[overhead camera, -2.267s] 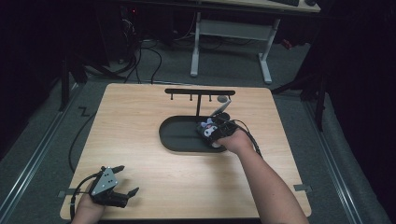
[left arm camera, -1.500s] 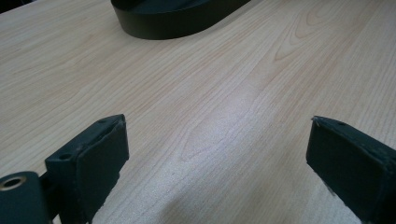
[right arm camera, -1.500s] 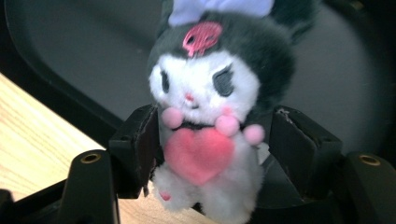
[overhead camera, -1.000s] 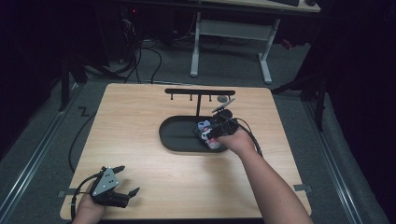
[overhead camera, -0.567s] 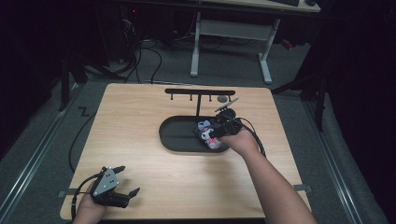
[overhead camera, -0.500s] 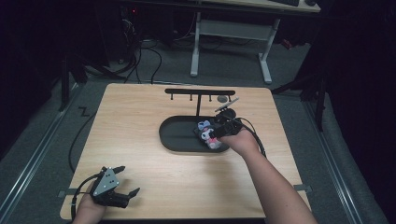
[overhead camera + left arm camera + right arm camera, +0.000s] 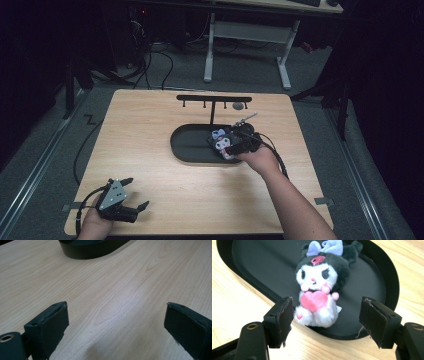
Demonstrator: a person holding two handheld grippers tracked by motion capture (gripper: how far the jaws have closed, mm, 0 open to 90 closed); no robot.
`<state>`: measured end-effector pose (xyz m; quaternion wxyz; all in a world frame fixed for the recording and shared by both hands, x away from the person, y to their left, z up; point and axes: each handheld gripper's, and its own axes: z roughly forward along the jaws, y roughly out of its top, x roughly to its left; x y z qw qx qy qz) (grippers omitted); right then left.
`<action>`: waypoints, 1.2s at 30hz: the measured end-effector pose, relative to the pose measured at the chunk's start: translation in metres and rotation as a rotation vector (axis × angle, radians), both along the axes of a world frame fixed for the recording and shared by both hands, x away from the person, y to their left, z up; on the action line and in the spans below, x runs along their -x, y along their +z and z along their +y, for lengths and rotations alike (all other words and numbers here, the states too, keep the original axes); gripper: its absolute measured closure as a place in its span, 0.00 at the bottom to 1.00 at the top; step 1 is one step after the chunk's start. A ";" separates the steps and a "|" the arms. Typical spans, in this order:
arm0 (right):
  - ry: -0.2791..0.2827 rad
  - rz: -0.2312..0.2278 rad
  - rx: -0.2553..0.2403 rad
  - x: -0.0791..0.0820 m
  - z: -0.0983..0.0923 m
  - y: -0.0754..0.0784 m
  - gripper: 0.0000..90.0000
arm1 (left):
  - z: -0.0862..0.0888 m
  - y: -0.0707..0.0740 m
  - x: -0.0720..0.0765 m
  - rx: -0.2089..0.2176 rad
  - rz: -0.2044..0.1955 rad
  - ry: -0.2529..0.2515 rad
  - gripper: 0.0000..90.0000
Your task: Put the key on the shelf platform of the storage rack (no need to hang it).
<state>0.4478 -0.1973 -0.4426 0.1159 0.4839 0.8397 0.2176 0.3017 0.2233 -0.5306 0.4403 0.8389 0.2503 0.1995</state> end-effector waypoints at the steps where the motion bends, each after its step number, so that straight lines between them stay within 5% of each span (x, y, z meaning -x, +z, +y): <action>1: -0.007 -0.022 -0.017 0.005 -0.004 -0.003 0.27 | 0.000 0.000 0.000 0.001 0.002 0.001 0.07; 11: -0.022 -0.191 -0.067 0.047 -0.020 -0.009 0.20 | -0.001 0.000 0.000 -0.006 0.002 -0.002 0.07; 19: -0.028 -0.250 -0.124 0.079 -0.030 -0.023 0.17 | 0.000 0.001 0.000 0.000 -0.003 0.004 0.07; 26: -0.044 -0.415 -0.168 0.119 -0.048 -0.044 0.17 | 0.002 0.000 -0.003 0.005 0.000 0.030 0.05; 31: -0.051 -0.447 -0.183 0.144 -0.058 -0.059 0.17 | 0.001 0.001 0.000 0.003 -0.007 0.039 0.05; 36: -0.100 -0.484 -0.281 0.169 -0.067 -0.064 0.17 | -0.004 0.002 0.002 -0.006 -0.011 0.036 0.04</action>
